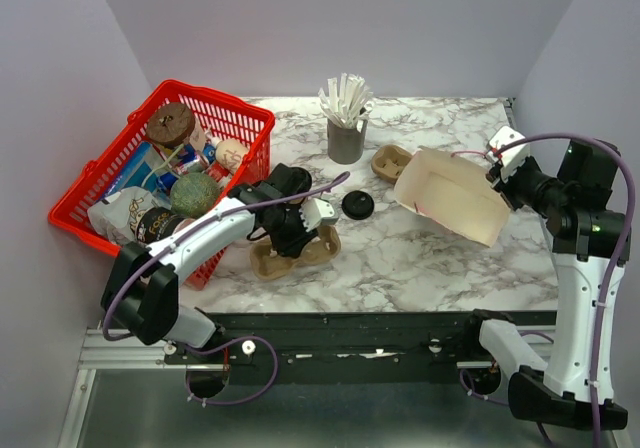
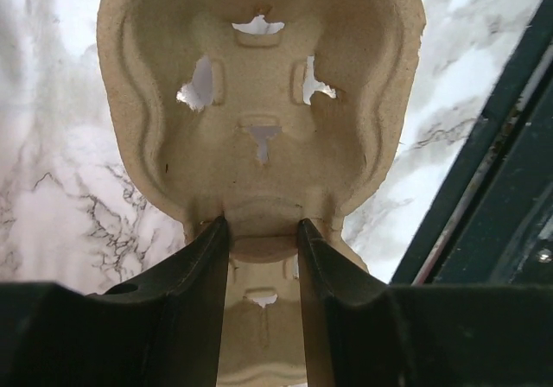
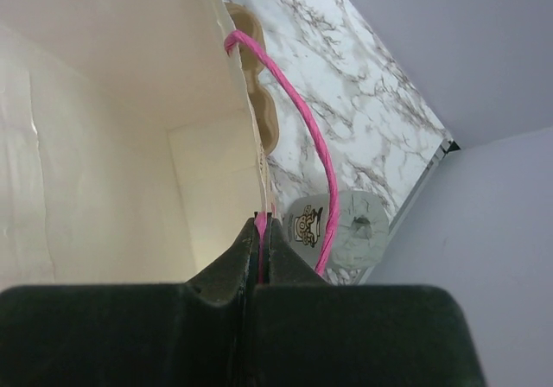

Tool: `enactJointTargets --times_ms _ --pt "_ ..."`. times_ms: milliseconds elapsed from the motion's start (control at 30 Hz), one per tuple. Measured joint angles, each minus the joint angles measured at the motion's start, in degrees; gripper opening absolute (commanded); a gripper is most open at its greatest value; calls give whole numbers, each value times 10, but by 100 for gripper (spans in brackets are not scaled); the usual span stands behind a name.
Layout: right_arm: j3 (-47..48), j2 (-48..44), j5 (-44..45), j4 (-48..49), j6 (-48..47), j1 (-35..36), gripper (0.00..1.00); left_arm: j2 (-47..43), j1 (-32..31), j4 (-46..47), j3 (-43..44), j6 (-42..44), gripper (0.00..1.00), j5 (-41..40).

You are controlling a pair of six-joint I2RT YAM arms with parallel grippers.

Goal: Pack the takeout coffee

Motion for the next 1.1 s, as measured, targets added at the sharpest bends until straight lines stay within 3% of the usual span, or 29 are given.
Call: enactJointTargets --times_ms 267,533,767,1100 --pt "0 -16 0 -16 1 8 1 -99 19 -13 16 -1 0 90" --pt "-40 -47 0 -17 29 10 1 -165 24 71 184 -40 0 164" --pt "-68 -53 -1 -6 59 11 1 -118 17 257 261 -136 0 213" --pt "-84 -52 -2 7 99 11 1 -16 -71 568 243 -288 0 237"
